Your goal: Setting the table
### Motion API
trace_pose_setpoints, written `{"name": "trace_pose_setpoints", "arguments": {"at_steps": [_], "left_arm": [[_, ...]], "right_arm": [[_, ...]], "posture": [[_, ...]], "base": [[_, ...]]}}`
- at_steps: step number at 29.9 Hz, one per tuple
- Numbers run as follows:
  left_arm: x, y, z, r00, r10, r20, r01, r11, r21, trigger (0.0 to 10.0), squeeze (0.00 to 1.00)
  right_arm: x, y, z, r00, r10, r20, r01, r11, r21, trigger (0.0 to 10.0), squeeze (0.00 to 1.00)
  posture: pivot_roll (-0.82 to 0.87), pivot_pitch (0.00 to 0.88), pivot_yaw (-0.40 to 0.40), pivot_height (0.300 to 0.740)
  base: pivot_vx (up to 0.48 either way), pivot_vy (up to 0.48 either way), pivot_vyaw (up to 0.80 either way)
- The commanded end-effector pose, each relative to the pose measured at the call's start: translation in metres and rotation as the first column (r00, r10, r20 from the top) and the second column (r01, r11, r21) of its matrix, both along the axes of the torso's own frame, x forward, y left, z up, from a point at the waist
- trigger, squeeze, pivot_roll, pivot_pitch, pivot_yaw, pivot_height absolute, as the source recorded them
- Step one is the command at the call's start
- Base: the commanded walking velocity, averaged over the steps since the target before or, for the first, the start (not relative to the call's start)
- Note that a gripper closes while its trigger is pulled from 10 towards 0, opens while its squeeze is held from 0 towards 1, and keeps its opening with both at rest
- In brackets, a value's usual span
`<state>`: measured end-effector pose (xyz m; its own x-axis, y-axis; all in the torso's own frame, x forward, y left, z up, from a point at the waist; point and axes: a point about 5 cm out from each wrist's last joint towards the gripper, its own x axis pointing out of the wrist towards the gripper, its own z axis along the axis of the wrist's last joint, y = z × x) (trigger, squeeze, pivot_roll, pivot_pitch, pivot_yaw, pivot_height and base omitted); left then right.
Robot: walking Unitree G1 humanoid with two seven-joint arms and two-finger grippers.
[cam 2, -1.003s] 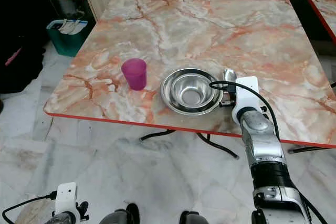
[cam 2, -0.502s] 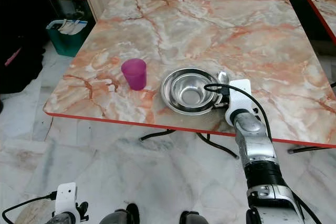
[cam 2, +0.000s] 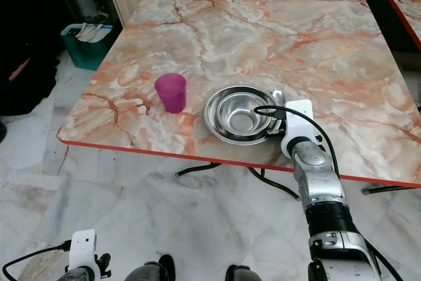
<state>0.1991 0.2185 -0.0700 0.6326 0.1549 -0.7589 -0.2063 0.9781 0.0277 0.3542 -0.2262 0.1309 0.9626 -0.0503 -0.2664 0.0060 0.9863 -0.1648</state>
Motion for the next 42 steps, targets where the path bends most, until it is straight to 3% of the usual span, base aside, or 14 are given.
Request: {"name": "trace_pose_setpoints", "arguments": {"at_steps": [1, 28, 40, 41, 42], "left_arm": [[-0.011, 0.005, -0.005, 0.999, 0.023, -0.034, -0.023, 1.0, 0.001, 10.0, 0.0], [-0.01, 0.006, -0.004, 0.999, 0.022, -0.031, -0.022, 1.0, 0.001, 10.0, 0.0], [-0.01, 0.006, -0.004, 0.999, 0.026, -0.031, -0.026, 1.0, 0.001, 10.0, 0.0], [-0.01, 0.007, -0.004, 0.999, 0.026, -0.031, -0.026, 1.0, 0.002, 10.0, 0.0], [-0.01, 0.007, -0.004, 0.999, 0.025, -0.031, -0.025, 1.0, 0.002, 10.0, 0.0]], "right_arm": [[0.0, -0.001, 0.004, 1.0, -0.007, 0.007, 0.007, 1.0, 0.001, 10.0, 0.0], [-0.007, -0.013, -0.002, 0.998, -0.046, -0.035, 0.045, 0.999, -0.024, 10.0, 0.0], [-0.009, -0.011, -0.007, 0.998, -0.044, -0.051, 0.043, 0.999, -0.017, 10.0, 0.0], [-0.01, -0.011, -0.007, 0.998, -0.043, -0.052, 0.043, 0.999, -0.016, 10.0, 0.5], [-0.01, -0.011, -0.007, 0.998, -0.043, -0.052, 0.042, 0.999, -0.016, 10.0, 0.5]], "posture": [[-0.05, 0.199, 0.055, 0.74], [-0.04, 0.204, 0.059, 0.74], [-0.04, 0.206, 0.058, 0.74], [-0.04, 0.205, 0.059, 0.74], [-0.04, 0.205, 0.059, 0.74]], "base": [[0.0, 0.0, 0.0], [0.0, 0.0, 0.0], [0.0, 0.0, 0.0], [0.0, 0.0, 0.0], [0.0, 0.0, 0.0]]}}
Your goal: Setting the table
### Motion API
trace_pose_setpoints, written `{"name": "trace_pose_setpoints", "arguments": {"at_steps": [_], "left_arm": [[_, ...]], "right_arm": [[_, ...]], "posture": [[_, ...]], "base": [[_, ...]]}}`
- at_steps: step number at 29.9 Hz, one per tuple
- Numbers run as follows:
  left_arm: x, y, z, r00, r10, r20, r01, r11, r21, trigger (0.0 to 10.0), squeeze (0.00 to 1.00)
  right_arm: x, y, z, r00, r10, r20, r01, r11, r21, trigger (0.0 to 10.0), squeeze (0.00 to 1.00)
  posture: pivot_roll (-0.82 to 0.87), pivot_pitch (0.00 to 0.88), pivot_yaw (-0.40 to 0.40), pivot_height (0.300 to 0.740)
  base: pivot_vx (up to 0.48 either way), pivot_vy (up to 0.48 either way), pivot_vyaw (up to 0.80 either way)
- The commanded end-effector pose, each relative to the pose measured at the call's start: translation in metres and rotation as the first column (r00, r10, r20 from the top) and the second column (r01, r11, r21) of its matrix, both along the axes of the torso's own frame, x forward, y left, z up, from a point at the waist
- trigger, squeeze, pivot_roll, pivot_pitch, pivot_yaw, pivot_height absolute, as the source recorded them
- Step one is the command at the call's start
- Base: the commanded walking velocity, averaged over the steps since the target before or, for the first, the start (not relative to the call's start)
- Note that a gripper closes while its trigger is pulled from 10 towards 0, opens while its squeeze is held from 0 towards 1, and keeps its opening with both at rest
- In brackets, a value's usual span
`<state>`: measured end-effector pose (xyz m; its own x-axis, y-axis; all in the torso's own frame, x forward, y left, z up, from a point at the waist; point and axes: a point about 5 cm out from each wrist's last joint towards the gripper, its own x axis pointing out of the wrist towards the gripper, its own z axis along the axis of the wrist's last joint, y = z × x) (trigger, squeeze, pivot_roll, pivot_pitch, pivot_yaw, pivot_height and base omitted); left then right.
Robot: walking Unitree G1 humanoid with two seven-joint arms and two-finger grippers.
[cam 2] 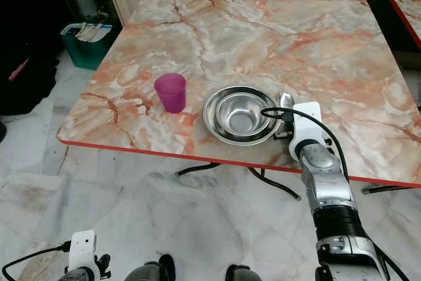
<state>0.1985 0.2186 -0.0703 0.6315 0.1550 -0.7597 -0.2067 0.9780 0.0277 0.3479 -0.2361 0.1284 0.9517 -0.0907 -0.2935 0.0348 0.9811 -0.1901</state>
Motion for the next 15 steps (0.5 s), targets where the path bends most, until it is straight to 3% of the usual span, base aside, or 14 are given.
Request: {"name": "trace_pose_setpoints", "arguments": {"at_steps": [1, 2, 7, 13, 14, 15], "left_arm": [[-0.0096, 0.0065, -0.0039, 0.999, 0.025, -0.03, -0.025, 1.0, 0.002, 10.0, 0.0], [-0.0096, 0.0065, -0.0038, 0.999, 0.025, -0.03, -0.025, 1.0, 0.002, 10.0, 0.0], [-0.0093, 0.0063, -0.0038, 0.999, 0.024, -0.029, -0.024, 1.0, 0.002, 10.0, 0.0], [-0.009, 0.0058, -0.0037, 0.999, 0.025, -0.029, -0.024, 1.0, 0.002, 10.0, 0.0], [-0.009, 0.0058, -0.0037, 0.999, 0.025, -0.029, -0.025, 1.0, 0.002, 10.0, 0.0], [-0.0089, 0.0058, -0.0037, 0.999, 0.025, -0.029, -0.025, 1.0, 0.002, 10.0, 0.0]], "right_arm": [[-0.0032, -0.0007, -0.0048, 1.0, -0.008, -0.022, 0.009, 1.0, 0.01, 10.0, 0.5], [-0.0033, -0.0006, -0.0048, 1.0, -0.008, -0.023, 0.008, 1.0, 0.01, 10.0, 0.68], [-0.0035, -0.0008, -0.0048, 1.0, -0.01, -0.022, 0.01, 1.0, 0.01, 10.0, 0.77], [-0.0034, -0.001, -0.0042, 1.0, -0.01, -0.02, 0.01, 1.0, 0.006, 10.0, 0.75], [-0.0032, -0.0008, -0.0035, 1.0, -0.008, -0.018, 0.008, 1.0, 0.004, 10.0, 0.65], [-0.003, -0.0006, -0.0028, 1.0, -0.006, -0.016, 0.006, 1.0, -0.001, 10.0, 0.0]], "posture": [[-0.04, 0.205, 0.059, 0.74], [-0.04, 0.205, 0.059, 0.74], [-0.04, 0.203, 0.059, 0.74], [-0.04, 0.203, 0.059, 0.74], [-0.04, 0.203, 0.059, 0.74], [-0.04, 0.203, 0.059, 0.74]], "base": [[0.0, 0.0, 0.0], [0.0, 0.0, 0.0], [0.0, 0.0, 0.0], [0.0, 0.0, 0.0], [0.0, 0.0, 0.0], [0.0, 0.0, 0.0]]}}
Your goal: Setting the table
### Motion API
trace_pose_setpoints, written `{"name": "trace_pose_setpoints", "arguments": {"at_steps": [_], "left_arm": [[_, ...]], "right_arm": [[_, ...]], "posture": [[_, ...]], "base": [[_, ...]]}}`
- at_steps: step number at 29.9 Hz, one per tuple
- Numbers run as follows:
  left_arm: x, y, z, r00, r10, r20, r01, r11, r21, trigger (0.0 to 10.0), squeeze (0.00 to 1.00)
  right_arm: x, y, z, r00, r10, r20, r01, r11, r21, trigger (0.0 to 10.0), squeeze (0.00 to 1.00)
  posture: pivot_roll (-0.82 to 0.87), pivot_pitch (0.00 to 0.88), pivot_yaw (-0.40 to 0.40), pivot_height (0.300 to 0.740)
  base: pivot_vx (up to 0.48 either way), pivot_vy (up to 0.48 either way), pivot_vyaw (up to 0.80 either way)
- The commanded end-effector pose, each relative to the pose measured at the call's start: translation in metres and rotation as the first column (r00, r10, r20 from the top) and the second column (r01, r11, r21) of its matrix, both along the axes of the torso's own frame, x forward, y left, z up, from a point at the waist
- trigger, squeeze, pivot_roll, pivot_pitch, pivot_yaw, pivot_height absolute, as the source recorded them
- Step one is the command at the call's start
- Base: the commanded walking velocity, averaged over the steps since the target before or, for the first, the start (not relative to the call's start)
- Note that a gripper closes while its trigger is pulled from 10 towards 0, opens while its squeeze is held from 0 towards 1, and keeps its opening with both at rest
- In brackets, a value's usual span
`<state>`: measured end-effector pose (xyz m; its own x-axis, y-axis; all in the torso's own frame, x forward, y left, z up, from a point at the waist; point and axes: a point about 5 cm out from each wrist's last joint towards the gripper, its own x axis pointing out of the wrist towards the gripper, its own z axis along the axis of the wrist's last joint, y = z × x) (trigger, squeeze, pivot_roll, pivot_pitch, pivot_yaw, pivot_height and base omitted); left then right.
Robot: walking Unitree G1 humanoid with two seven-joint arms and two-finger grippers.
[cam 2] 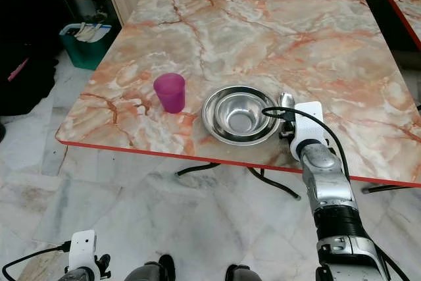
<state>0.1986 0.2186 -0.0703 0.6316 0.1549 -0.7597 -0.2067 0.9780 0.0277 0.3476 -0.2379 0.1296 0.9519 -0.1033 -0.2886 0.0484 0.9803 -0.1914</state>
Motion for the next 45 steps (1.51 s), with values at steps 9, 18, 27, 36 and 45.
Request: {"name": "trace_pose_setpoints", "arguments": {"at_steps": [9, 18, 27, 36, 45], "left_arm": [[-0.008, 0.005, -0.003, 0.999, 0.025, -0.026, -0.025, 1.0, -0.004, 10.0, 0.0], [-0.008, 0.005, -0.003, 0.999, 0.024, -0.026, -0.024, 1.0, -0.011, 10.0, 0.0], [-0.008, 0.004, -0.004, 0.999, 0.022, -0.028, -0.022, 1.0, -0.016, 10.0, 0.0], [-0.008, 0.003, -0.004, 0.999, 0.019, -0.029, -0.019, 1.0, -0.024, 10.0, 0.0], [-0.007, 0.002, -0.003, 1.0, 0.013, -0.023, -0.014, 1.0, -0.022, 10.0, 0.0]], "right_arm": [[-0.002, 0.001, 0.005, 1.0, 0.0, 0.013, 0.001, 1.0, -0.013, 10.0, 0.0], [-0.002, 0.003, 0.016, 0.998, 0.001, 0.066, 0.0, 1.0, -0.016, 10.0, 0.0], [-0.004, 0.005, 0.024, 0.996, 0.013, 0.085, -0.011, 1.0, -0.022, 10.0, 0.0], [-0.01, 0.0, 0.053, 0.987, -0.057, 0.151, 0.067, 0.996, -0.064, 10.0, 0.0], [-0.006, 0.002, 0.086, 0.936, -0.082, 0.343, 0.099, 0.995, -0.031, 10.0, 0.0]], "posture": [[-0.04, 0.202, 0.06, 0.74], [-0.04, 0.201, 0.06, 0.74], [-0.04, 0.201, 0.06, 0.74], [-0.05, 0.201, 0.061, 0.74], [-0.05, 0.198, 0.06, 0.74]], "base": [[0.0, 0.0, 0.0], [0.0, 0.0, 0.0], [0.0, 0.0, 0.0], [0.0, 0.0, 0.0], [0.0, 0.0, 0.0]]}}
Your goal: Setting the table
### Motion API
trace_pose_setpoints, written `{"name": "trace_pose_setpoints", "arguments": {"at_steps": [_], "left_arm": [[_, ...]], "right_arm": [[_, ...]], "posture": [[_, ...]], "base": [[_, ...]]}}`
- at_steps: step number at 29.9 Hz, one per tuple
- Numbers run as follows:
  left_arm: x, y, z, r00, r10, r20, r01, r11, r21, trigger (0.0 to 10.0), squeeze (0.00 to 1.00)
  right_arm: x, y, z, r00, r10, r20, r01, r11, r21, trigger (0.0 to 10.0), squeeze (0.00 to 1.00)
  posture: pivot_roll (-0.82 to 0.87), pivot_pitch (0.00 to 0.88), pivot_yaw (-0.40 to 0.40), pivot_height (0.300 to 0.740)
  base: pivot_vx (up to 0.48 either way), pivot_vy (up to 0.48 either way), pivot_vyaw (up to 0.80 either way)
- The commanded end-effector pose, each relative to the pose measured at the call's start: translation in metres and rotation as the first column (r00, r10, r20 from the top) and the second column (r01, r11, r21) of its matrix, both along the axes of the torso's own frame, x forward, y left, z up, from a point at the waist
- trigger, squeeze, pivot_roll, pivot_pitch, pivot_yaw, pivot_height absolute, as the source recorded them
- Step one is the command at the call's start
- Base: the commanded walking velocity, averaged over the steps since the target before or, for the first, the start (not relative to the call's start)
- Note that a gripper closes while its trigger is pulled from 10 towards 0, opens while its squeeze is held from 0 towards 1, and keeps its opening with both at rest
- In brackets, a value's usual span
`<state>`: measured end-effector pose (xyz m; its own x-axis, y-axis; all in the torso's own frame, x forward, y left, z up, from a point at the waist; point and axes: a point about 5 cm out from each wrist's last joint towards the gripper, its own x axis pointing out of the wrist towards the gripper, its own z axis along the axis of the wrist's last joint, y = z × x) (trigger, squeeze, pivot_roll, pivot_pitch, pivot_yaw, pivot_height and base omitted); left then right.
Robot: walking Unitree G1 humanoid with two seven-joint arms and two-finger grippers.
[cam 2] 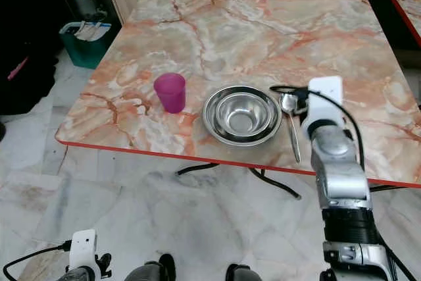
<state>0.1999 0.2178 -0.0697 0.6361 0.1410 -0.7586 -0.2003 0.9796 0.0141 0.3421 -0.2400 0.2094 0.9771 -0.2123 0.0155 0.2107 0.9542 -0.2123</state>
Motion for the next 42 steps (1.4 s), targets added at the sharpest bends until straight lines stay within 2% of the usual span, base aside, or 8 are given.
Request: {"name": "trace_pose_setpoints", "arguments": {"at_steps": [1, 4, 7, 18, 34, 36, 37, 42], "left_arm": [[-0.008, 0.003, -0.004, 1.0, 0.016, -0.026, -0.016, 1.0, -0.003, 10.0, 0.0], [-0.007, 0.003, -0.003, 1.0, -0.001, -0.022, 0.001, 1.0, 0.013, 10.0, 0.0], [-0.006, 0.001, -0.003, 1.0, -0.009, -0.02, 0.009, 1.0, 0.015, 10.0, 0.0], [-0.007, -0.003, -0.004, 1.0, -0.014, -0.019, 0.014, 1.0, 0.019, 10.0, 0.0], [-0.004, -0.005, -0.003, 1.0, -0.028, -0.011, 0.029, 0.999, 0.023, 10.0, 0.0], [-0.004, -0.006, -0.003, 0.999, -0.032, -0.011, 0.032, 0.999, 0.023, 10.0, 0.0], [-0.004, -0.007, -0.003, 0.999, -0.038, -0.01, 0.038, 0.999, 0.022, 10.0, 0.0], [-0.004, -0.008, -0.003, 0.999, -0.04, -0.011, 0.04, 0.999, 0.022, 10.0, 0.0]], "right_arm": [[0.0, 0.008, 0.007, 0.997, 0.033, 0.069, -0.034, 0.999, 0.016, 10.0, 0.0], [-0.001, 0.021, 0.008, 0.987, 0.084, 0.134, -0.091, 0.995, 0.046, 10.0, 0.0], [-0.004, 0.045, 0.012, 0.96, 0.156, 0.234, -0.178, 0.981, 0.077, 10.0, 0.0], [-0.018, 0.043, 0.013, 0.911, 0.136, 0.39, -0.166, 0.985, 0.045, 10.0, 0.0], [-0.037, 0.05, -0.028, 0.923, 0.173, 0.344, -0.202, 0.978, 0.049, 10.0, 0.0], [-0.043, 0.05, -0.036, 0.928, 0.175, 0.329, -0.2, 0.979, 0.043, 10.0, 0.0], [-0.053, 0.05, -0.05, 0.939, 0.183, 0.292, -0.201, 0.979, 0.032, 10.0, 0.0], [-0.062, 0.051, -0.068, 0.952, 0.188, 0.243, -0.202, 0.979, 0.032, 10.0, 0.0]], "posture": [[-0.05, 0.197, 0.06, 0.74], [-0.05, 0.195, 0.059, 0.74], [-0.05, 0.19, 0.06, 0.74], [-0.05, 0.171, 0.05, 0.74], [-0.06, 0.148, 0.054, 0.74], [-0.06, 0.14, 0.048, 0.74], [-0.06, 0.139, 0.046, 0.74], [-0.06, 0.134, 0.043, 0.74]], "base": [[0.0, 0.0, 0.0], [0.0, -0.178, 0.0], [0.0, -0.46, 0.0], [0.0, -0.471, 0.0], [0.0, -0.47, 0.0], [0.0, -0.469, 0.0], [0.0, -0.465, 0.0], [0.0, -0.463, 0.0]]}}
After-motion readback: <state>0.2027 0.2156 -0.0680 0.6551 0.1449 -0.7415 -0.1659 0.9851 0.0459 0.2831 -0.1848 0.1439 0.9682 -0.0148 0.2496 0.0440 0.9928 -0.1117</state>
